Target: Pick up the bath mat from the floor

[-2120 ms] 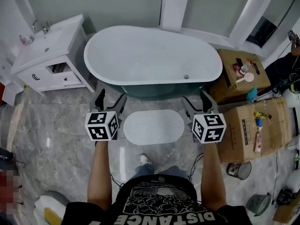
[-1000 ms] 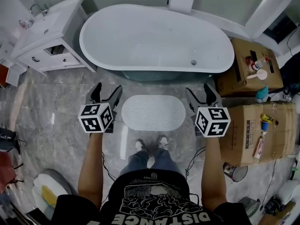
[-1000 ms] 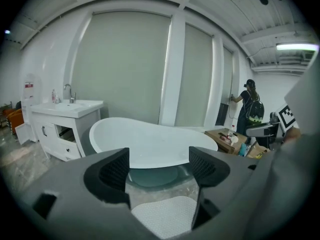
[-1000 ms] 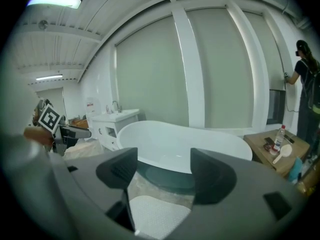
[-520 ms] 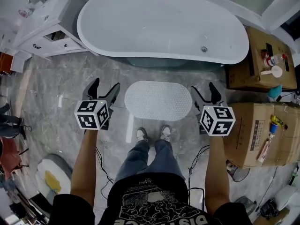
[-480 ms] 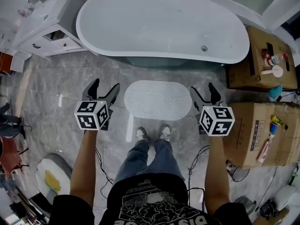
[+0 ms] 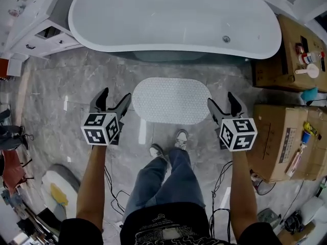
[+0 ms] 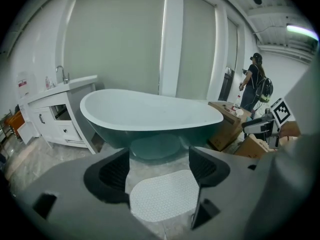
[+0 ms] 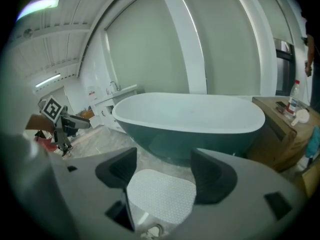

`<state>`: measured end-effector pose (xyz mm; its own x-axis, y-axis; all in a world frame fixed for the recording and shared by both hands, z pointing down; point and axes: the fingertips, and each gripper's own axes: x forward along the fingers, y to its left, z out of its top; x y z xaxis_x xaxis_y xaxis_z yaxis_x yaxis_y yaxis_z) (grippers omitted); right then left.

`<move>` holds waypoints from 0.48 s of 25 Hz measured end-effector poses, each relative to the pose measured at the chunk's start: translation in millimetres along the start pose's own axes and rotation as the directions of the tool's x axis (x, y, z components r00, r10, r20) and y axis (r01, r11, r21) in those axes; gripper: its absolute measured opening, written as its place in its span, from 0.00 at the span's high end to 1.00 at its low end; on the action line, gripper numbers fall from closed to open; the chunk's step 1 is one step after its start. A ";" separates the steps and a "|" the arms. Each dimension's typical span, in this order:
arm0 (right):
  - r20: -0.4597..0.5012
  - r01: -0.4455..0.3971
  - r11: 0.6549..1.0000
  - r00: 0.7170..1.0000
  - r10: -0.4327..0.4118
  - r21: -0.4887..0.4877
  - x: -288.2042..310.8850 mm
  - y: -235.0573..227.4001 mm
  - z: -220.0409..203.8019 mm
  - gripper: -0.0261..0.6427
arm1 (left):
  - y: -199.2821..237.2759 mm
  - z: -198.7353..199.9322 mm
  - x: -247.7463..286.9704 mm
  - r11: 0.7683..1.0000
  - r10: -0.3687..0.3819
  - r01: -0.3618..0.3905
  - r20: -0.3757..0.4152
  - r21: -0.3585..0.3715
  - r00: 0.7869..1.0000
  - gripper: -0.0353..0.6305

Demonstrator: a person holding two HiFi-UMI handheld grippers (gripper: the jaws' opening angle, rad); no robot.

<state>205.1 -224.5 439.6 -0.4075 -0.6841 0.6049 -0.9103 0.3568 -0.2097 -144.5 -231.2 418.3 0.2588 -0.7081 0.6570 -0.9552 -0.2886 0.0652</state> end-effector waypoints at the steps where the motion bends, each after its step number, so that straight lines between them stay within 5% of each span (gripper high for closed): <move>1: -0.012 -0.002 1.000 1.000 0.002 -0.001 3.4 -1.3 -8.9 0.45 | 1.0 -6.7 5.2 1.000 -0.001 0.001 -0.001 -0.005 1.000 0.39; 12: -0.082 0.051 0.996 0.996 -0.045 0.078 44.7 -26.0 -96.4 0.44 | 24.1 -110.7 56.6 0.999 -0.035 0.033 -0.079 -0.034 0.996 0.39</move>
<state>217.6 -203.0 546.1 -0.3588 -0.6447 0.6750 -0.9329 0.2707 -0.2374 -168.7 -206.8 540.2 0.2800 -0.6441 0.7119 -0.9506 -0.2894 0.1121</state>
